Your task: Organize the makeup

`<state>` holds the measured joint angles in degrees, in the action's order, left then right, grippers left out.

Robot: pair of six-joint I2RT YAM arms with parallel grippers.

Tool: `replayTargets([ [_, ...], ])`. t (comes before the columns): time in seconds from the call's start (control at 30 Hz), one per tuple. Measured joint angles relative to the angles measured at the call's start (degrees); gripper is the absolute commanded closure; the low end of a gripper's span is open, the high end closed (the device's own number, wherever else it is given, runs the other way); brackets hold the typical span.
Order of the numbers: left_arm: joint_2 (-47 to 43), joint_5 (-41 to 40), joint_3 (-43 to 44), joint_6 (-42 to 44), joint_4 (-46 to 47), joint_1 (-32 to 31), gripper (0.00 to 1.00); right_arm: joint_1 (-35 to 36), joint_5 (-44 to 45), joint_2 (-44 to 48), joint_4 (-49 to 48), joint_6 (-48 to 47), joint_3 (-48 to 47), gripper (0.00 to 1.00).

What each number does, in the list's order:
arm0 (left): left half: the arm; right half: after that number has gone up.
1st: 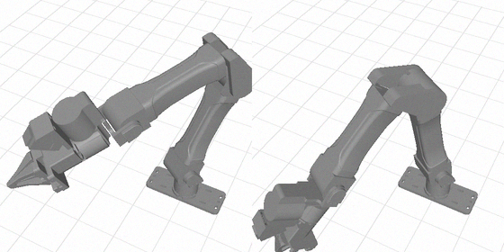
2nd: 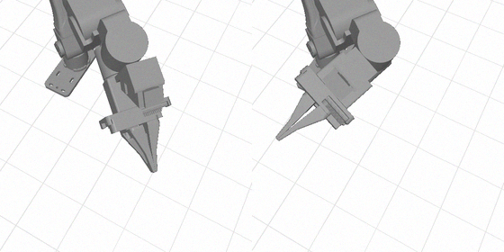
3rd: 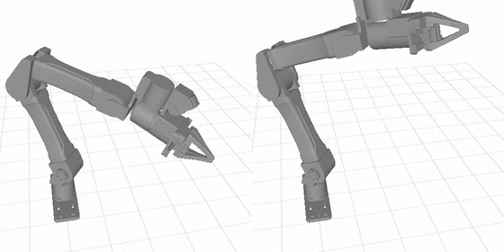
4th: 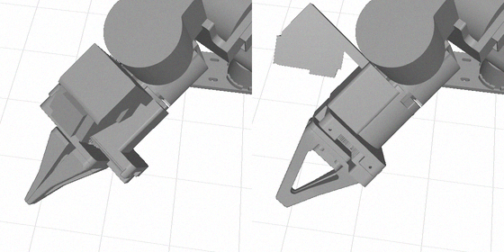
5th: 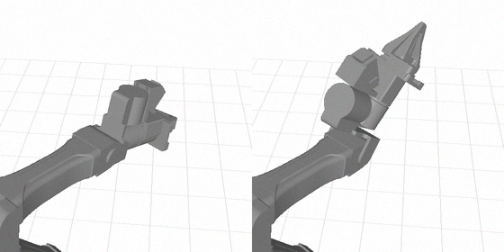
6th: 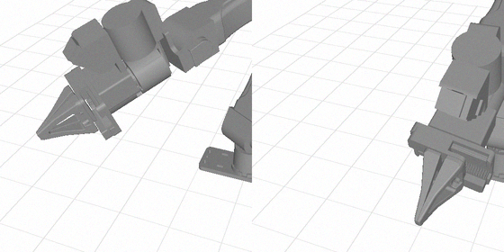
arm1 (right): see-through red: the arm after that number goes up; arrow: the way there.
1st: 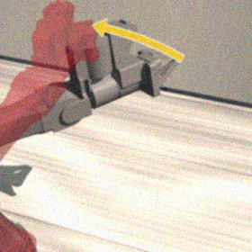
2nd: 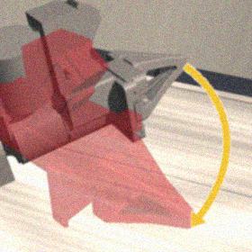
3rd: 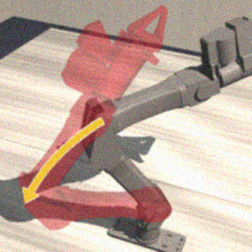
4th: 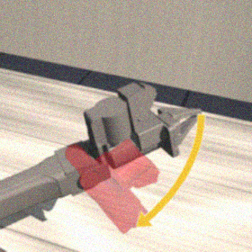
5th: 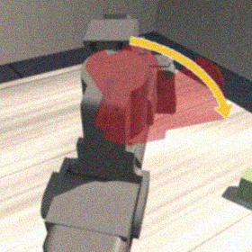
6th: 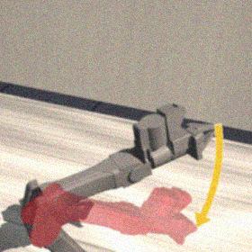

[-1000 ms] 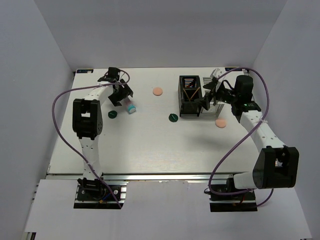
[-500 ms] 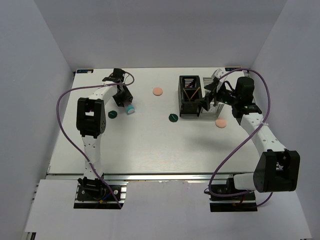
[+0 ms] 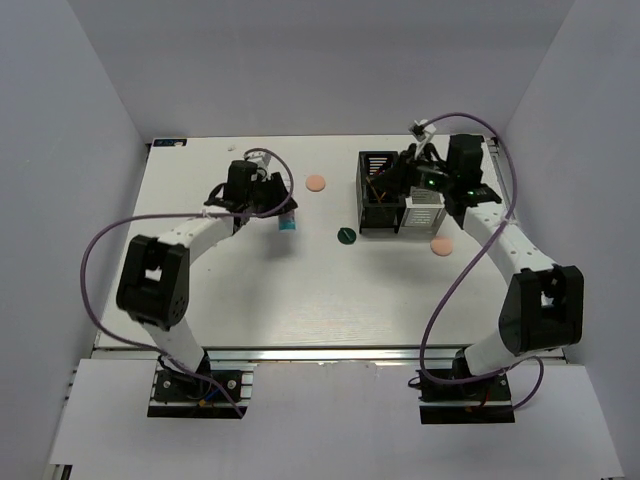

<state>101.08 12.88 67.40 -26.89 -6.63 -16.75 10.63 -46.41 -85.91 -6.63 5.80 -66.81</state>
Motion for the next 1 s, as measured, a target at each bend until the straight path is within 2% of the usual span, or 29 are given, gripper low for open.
replayTargets([
  [0.03,-2.67,1.42,-2.38,0.39,3.28,-1.05,0.88,1.51,0.09,-0.94,-0.13,3.37,-1.05,0.51],
  [0.1,-7.13,4.02,-6.51,1.11,10.38,-2.69,0.88,4.33,0.66,-3.19,-0.7,9.29,-3.26,0.44],
  [0.13,-8.76,5.09,-8.04,1.42,13.51,-3.32,0.87,5.64,0.96,-4.33,-1.07,12.11,-4.22,0.37],
  [0.33,-11.82,9.51,-10.67,2.03,25.09,-6.27,0.87,10.91,1.64,-10.95,-2.58,25.14,-8.72,0.27],
  [0.57,-11.78,11.1,-10.64,1.6,28.98,-8.37,0.87,11.96,2.25,-13.88,-4.92,34.38,-10.93,0.26],
  [0.87,-11.37,11.67,-10.12,0.92,29.57,-10.4,0.87,13.88,4.46,-14.73,-7.3,37.73,-12.74,0.26],
  [1.0,-11.28,11.87,-10.1,0.2,29.88,-11.37,0.85,14.51,5.6,-16.59,-6.58,36.54,-14.82,0.35],
])
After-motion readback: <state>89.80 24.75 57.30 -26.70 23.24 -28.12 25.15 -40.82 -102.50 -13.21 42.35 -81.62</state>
